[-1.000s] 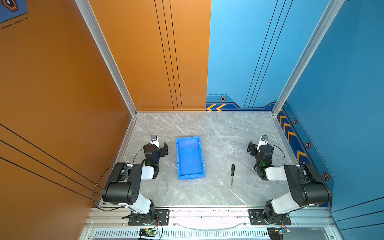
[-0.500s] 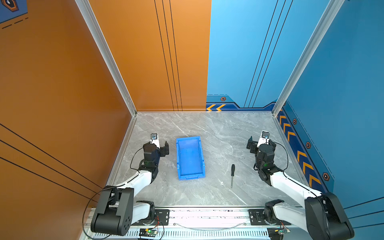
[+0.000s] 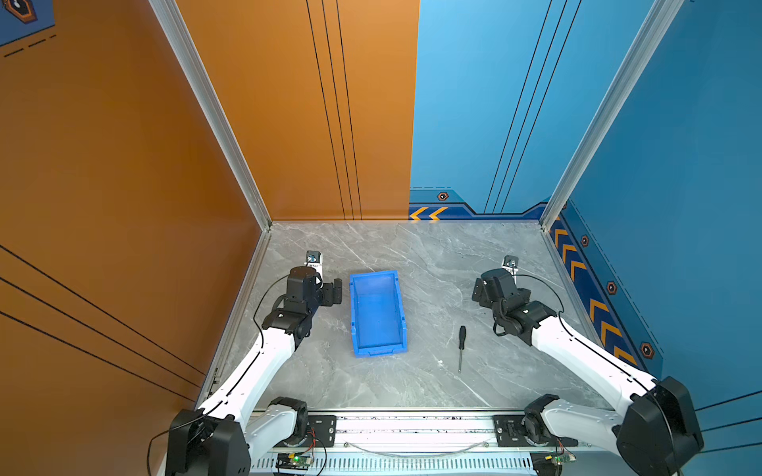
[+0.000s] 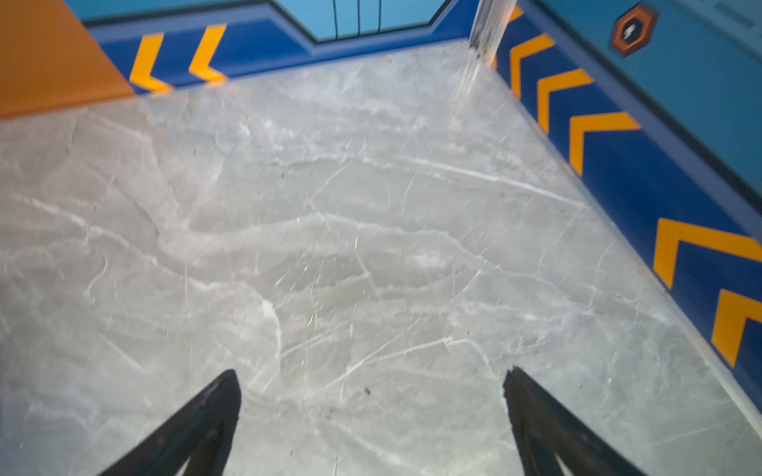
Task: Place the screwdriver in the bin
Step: 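Move the right gripper over the screwdriver while the left reaches the bin, then lower the right gripper and close it on the screwdriver handle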
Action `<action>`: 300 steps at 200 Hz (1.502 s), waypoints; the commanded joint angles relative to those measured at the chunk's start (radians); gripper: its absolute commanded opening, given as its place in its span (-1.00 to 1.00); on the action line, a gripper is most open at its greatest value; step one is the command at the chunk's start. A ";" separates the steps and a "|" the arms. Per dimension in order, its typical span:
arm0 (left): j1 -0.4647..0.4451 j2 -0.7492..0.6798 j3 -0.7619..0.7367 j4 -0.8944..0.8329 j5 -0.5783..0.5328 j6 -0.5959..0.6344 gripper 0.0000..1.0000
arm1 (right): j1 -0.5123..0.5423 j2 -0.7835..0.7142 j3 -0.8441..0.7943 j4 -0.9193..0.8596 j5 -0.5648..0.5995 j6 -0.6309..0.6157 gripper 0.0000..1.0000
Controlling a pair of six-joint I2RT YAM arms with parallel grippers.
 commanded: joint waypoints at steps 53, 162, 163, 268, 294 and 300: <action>-0.284 -0.088 0.042 -0.242 0.030 0.093 0.96 | 0.116 0.179 0.078 -0.222 -0.211 0.186 0.99; -0.487 -0.074 0.035 -0.224 0.024 -0.020 0.96 | 0.159 0.265 -0.021 -0.189 -0.344 0.234 0.79; -0.487 -0.075 0.036 -0.223 0.025 -0.021 0.96 | 0.159 0.268 -0.021 -0.188 -0.344 0.234 0.78; -0.489 -0.124 -0.002 -0.235 0.002 -0.074 0.96 | 0.174 0.333 -0.072 -0.134 -0.350 0.221 -0.08; -0.488 -0.123 -0.007 -0.234 0.005 -0.086 0.96 | 0.178 0.326 -0.096 -0.116 -0.344 0.219 -0.29; -0.488 -0.123 -0.009 -0.234 0.006 -0.087 0.96 | 0.178 0.327 -0.098 -0.116 -0.343 0.219 -0.34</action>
